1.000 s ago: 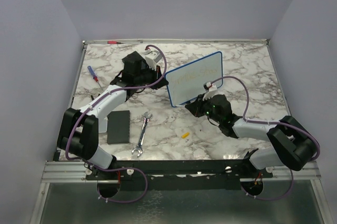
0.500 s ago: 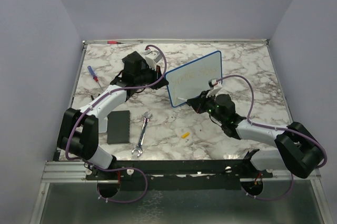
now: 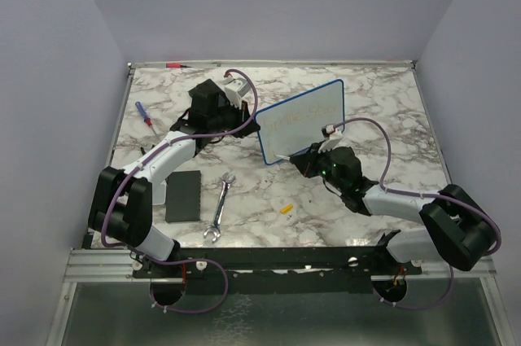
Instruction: Write a sentence on the whiteboard
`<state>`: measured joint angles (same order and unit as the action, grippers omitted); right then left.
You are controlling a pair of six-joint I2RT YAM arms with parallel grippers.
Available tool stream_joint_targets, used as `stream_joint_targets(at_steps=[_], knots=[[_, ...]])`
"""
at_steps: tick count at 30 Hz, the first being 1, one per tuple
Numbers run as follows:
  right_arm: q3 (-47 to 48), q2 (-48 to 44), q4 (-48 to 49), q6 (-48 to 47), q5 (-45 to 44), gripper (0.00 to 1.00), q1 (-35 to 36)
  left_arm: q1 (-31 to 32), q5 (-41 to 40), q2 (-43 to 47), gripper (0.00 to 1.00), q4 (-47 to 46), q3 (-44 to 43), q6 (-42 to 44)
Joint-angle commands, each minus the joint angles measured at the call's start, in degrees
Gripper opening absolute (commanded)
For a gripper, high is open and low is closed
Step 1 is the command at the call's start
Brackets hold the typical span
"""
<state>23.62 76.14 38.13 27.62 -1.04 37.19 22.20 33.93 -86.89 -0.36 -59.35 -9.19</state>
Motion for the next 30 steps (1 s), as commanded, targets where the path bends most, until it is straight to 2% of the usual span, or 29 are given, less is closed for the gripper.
stream_joint_targets(at_steps=[1, 10, 22, 30], knots=[[-2.15, 2.03, -0.01, 0.18, -5.05, 0.01, 0.07, 0.66, 0.42, -0.07, 0.0, 3.04, -0.48, 0.12], [-2.53, 1.39, -0.03, 0.17, -5.11, 0.01, 0.01, 0.68, 0.51, -0.25, 0.0, 3.0, -0.5, 0.03], [-2.62, -8.82, -4.7, -0.23, -7.02, 0.01, 0.02, 0.74, 0.61, -0.07, 0.0, 3.0, -0.5, 0.01], [-0.34, -7.39, -4.68, -1.32, -8.25, 0.01, 0.07, 0.96, 0.52, 0.07, 0.0, 3.0, -0.36, -0.03]])
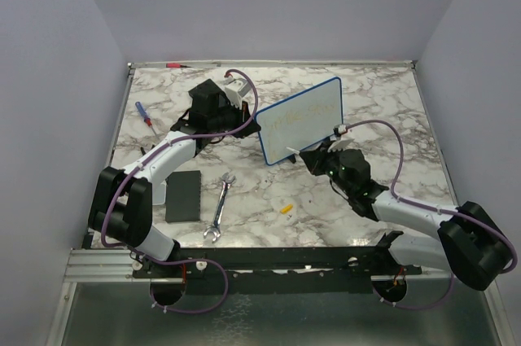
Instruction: Write a sentence on the whiteboard
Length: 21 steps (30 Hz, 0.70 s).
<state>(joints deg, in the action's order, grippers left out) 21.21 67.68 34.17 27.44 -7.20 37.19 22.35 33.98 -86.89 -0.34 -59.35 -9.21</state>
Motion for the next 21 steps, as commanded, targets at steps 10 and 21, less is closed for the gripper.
stream_joint_targets(at_steps=[10, 21], knots=[[3.97, 4.04, 1.01, -1.87, -1.01, 0.01, 0.05, 0.88, 0.33, 0.11, 0.0, 2.98, -0.38, 0.05], [4.71, 8.17, 2.16, -2.2, 3.27, 0.01, 0.08, 0.93, 0.39, 0.23, 0.0, 2.98, -0.28, 0.16]])
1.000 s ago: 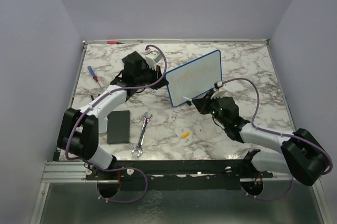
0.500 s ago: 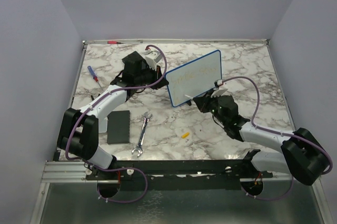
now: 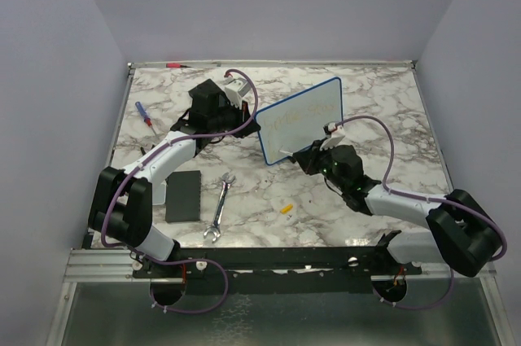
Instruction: Write a sentence on the whiteboard
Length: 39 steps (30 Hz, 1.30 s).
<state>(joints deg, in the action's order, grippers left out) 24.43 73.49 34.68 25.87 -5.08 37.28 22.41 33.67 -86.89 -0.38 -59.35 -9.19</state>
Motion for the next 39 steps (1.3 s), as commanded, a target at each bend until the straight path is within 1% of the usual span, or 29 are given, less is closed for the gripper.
stream_joint_targets(at_steps=[1, 4, 12, 17, 39], knots=[[1.24, 2.54, 1.7, -0.55, 1.13, 0.01, 0.07, 0.89, 0.64, 0.15, 0.0, 3.02, -0.32, 0.13], [0.28, 2.61, 1.22, -0.19, 0.14, 0.01, 0.03, 0.88, 0.69, 0.16, 0.0, 3.02, -0.37, 0.09], [-0.52, 1.09, -3.37, 1.48, -7.83, 0.01, 0.07, 0.88, 0.68, 0.0, 0.0, 3.02, -0.35, 0.11], [-0.34, -0.11, -4.19, 1.73, -10.6, 0.01, 0.08, 0.92, 0.6, -0.07, 0.0, 3.02, -0.33, 0.14], [2.63, -2.27, -0.5, -0.45, -5.4, 0.01, 0.08, 0.88, 0.68, 0.14, 0.0, 3.04, -0.36, 0.13]])
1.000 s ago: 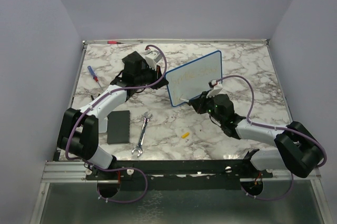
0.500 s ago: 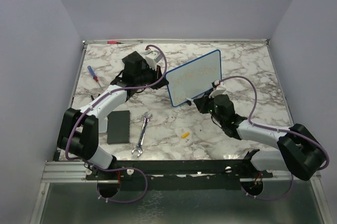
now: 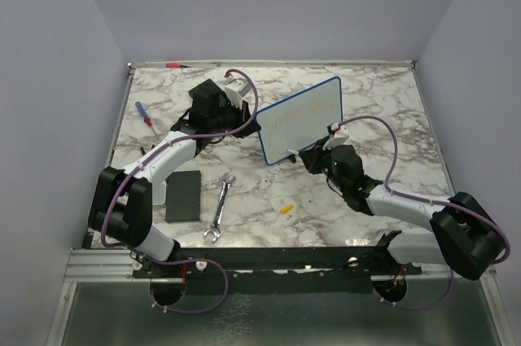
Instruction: Write a sentence on the whiteboard
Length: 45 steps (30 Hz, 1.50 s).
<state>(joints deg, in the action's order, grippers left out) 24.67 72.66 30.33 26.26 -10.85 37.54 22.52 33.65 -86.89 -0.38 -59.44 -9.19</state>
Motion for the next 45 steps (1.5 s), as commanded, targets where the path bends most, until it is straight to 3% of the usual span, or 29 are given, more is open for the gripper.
stream_joint_targets(at_steps=[1, 28, 45], knots=[[2.4, -1.59, 3.86, -0.86, 0.45, 0.01, -0.24, 0.77, 0.7, 0.12, 0.0, 3.02, -0.25, 0.14], [2.23, -1.13, 4.6, -0.76, 2.6, 0.01, 0.53, 0.81, 0.58, 0.12, 0.0, 3.03, -0.24, 0.11], [-2.25, -11.21, -0.33, -2.64, -4.6, 0.01, 0.37, 0.92, -0.03, -0.02, 0.0, 3.09, -0.13, 0.08]])
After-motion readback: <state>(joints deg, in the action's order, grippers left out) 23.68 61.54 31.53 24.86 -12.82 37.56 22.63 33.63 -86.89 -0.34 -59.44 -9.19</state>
